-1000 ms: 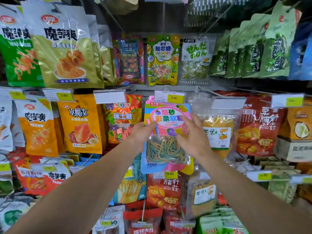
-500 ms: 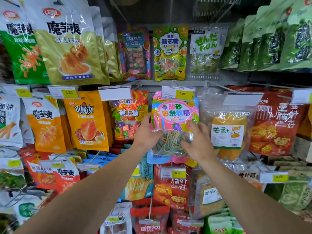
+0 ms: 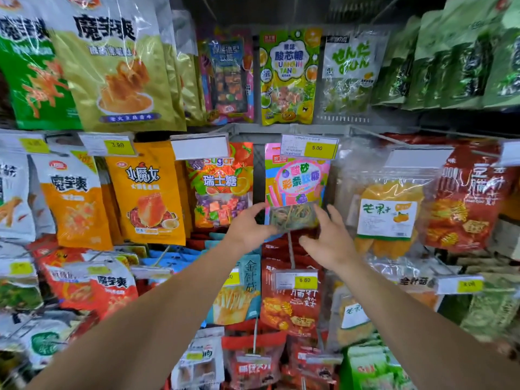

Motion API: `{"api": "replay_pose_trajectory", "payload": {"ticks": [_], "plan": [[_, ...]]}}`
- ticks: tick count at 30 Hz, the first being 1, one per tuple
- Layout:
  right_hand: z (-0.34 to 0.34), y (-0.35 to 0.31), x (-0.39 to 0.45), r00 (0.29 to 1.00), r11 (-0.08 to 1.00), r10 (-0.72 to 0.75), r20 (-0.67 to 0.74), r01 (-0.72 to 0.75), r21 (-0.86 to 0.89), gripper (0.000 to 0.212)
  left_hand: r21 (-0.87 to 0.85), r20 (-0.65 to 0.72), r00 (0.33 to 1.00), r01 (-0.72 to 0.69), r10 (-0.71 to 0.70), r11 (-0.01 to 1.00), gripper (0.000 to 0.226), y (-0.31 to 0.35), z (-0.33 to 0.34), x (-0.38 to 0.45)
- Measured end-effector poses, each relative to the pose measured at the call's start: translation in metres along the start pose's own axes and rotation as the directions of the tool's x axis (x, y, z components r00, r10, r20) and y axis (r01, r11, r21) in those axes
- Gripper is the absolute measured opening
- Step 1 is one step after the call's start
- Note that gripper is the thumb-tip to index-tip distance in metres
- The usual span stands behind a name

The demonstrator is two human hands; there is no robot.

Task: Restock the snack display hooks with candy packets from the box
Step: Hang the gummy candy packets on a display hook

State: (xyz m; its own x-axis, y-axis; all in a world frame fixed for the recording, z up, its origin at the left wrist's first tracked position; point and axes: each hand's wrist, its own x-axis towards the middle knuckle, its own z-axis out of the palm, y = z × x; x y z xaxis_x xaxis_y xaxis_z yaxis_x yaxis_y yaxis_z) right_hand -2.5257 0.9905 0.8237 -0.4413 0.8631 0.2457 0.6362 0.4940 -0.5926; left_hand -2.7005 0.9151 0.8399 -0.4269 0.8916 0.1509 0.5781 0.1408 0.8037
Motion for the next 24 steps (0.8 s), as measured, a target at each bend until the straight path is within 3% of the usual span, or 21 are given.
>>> {"api": "replay_pose_trajectory", "payload": {"ticks": [11,15,20,24], "plan": [[0.06,-0.064,-0.097,0.999,0.992,0.003,0.05,0.003,-0.125,0.067,-0.067,0.028,0.999,-0.022,0.024,0.998,0.053,-0.072,-0.037,-0.076],[0.112,-0.086,-0.142,0.989,0.984,0.052,0.138,-0.027,-0.175,0.064,-0.209,0.063,0.994,0.103,-0.092,0.972,0.049,-0.134,-0.051,-0.126],[0.196,-0.099,-0.213,0.945,0.982,0.145,0.292,-0.102,-0.16,0.061,-0.131,0.175,0.956,0.26,-0.236,0.957,0.048,-0.224,-0.07,-0.21],[0.251,-0.102,-0.259,0.899,0.978,0.18,0.4,-0.12,-0.17,0.059,-0.087,0.186,0.925,0.353,-0.332,0.932,0.03,-0.278,-0.072,-0.261]]}}
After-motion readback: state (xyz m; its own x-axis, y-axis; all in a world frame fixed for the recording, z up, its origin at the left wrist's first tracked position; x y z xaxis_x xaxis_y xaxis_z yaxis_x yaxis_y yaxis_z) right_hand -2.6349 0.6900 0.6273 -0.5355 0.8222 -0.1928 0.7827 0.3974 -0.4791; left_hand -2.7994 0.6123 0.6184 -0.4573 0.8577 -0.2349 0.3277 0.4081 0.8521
